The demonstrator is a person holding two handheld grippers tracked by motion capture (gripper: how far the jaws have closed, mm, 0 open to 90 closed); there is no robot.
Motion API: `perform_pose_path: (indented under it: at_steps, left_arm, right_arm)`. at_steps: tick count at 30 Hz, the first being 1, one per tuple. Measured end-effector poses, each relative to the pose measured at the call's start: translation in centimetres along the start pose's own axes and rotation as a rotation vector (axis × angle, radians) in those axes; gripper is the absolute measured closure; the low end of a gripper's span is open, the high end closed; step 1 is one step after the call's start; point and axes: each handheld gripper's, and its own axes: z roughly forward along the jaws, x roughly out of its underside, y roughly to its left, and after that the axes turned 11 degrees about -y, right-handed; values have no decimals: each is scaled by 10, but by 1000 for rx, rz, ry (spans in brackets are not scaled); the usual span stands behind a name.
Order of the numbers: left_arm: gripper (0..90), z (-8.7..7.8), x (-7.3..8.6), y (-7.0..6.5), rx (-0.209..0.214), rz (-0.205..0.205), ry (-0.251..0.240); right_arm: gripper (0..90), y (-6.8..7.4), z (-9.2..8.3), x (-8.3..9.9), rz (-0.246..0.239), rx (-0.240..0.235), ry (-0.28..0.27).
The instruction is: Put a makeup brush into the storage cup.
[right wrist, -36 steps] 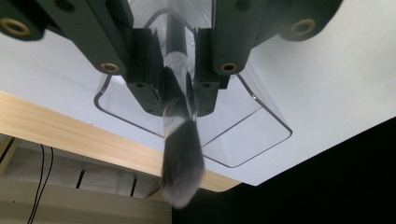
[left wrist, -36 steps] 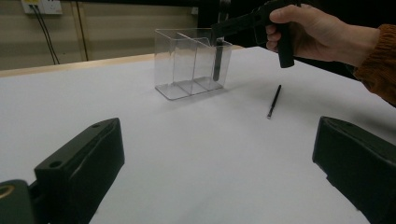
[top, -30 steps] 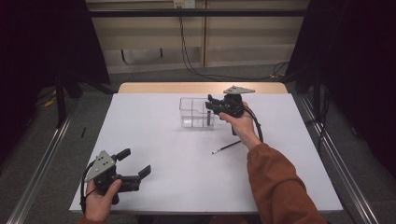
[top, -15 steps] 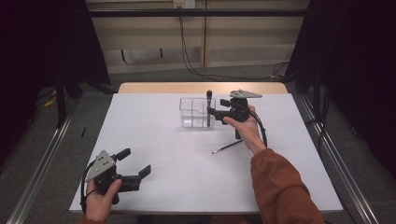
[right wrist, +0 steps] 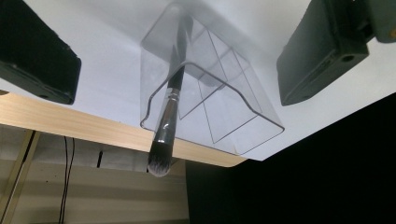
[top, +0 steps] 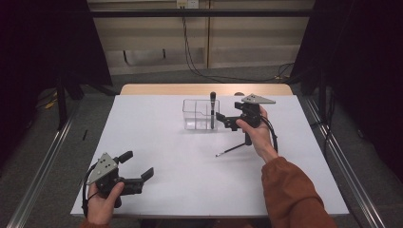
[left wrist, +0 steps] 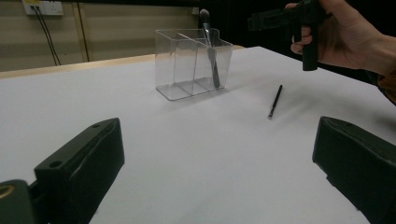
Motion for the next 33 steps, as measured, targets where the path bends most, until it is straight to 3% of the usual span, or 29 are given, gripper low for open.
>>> perform_pose_path:
  at_steps: [10, 33]
  left_arm:
    - [22, -1, 0, 0, -5, -4, 0]
    - [23, -1, -1, 0, -11, 3, -2]
  right_arm:
    - [0, 2, -17, 5, 9, 8, -3]
    - [10, 8, -62, 8, -18, 28, -34]
